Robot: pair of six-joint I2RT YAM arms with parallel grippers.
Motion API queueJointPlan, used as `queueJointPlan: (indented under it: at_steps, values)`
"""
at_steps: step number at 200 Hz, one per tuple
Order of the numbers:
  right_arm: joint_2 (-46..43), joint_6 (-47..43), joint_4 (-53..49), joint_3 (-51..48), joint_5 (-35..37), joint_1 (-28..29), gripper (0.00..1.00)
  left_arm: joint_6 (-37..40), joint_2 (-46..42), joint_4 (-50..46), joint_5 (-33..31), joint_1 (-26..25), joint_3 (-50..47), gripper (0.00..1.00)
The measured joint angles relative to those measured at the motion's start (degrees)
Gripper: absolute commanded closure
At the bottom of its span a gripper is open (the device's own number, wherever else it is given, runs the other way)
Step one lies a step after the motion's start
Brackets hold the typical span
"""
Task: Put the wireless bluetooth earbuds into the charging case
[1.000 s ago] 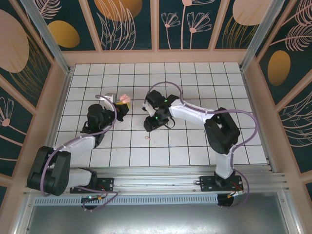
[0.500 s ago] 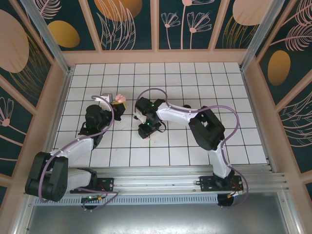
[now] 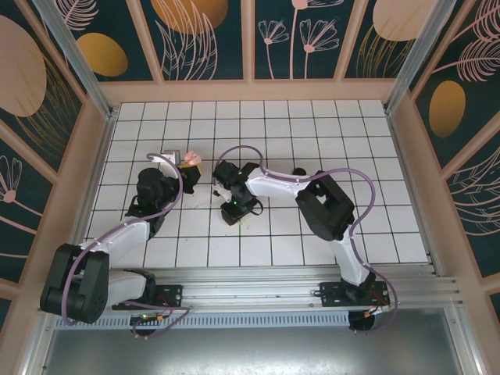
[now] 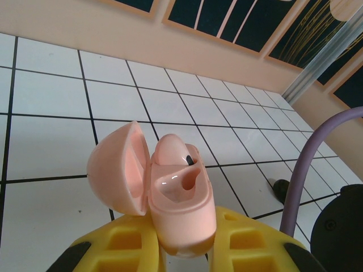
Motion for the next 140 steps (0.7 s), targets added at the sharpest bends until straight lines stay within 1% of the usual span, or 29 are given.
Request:
queueJointPlan:
  at_steps: [70,88,103,121,140]
  values:
    - [0.0,0.0,-0.1,0.0,2.6,0.8,0.67,0.0,0.0,0.0,0.0,0.0,0.0,0.95]
    - [0.0,0.0,-0.2,0.0,3.4,1.0,0.67,0.0,0.0,0.0,0.0,0.0,0.0,0.95]
    - [0.0,0.2,-0.2,0.0,3.7,1.2,0.64,0.0,0.0,0.0,0.0,0.0,0.0,0.95]
    - [0.0,0.2,-0.2,0.0,4.2,1.5,0.64,0.0,0.0,0.0,0.0,0.0,0.0,0.95]
    - [0.0,0.3,-0.2,0.0,5.1,1.7,0.66,0.0,0.0,0.0,0.0,0.0,0.0,0.95]
